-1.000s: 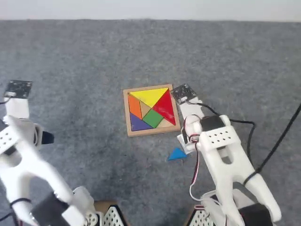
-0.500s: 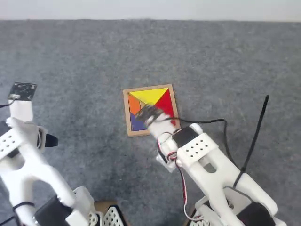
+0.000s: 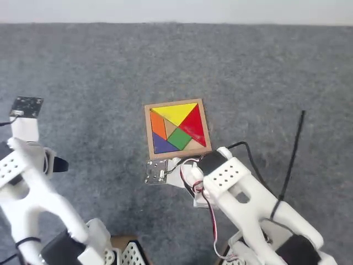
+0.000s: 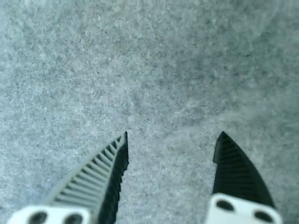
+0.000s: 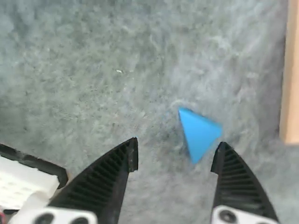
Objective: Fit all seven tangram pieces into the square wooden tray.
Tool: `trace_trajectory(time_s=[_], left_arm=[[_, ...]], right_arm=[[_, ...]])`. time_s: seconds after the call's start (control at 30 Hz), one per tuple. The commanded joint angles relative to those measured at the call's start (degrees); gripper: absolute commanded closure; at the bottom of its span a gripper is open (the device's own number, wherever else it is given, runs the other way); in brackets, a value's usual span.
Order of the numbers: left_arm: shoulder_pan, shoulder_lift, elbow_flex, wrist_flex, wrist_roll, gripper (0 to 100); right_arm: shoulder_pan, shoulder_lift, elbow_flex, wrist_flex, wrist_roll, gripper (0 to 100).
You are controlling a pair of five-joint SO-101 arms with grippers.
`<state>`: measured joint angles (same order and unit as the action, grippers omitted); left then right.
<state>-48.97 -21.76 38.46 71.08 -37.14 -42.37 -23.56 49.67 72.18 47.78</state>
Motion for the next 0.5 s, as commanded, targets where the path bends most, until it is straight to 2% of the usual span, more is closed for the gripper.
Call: trace_trajectory(time_s=[0.0, 0.47], left_arm=[[0.09, -2.55, -0.84, 1.67, 0.97, 72], [0.09, -2.55, -0.92, 2.29, 0.70, 72]], right_arm=[[2.33, 4.35, -0.70, -4.09, 1.41, 73.6], [3.74, 9.19, -0.88, -10.07, 6.24, 73.6]])
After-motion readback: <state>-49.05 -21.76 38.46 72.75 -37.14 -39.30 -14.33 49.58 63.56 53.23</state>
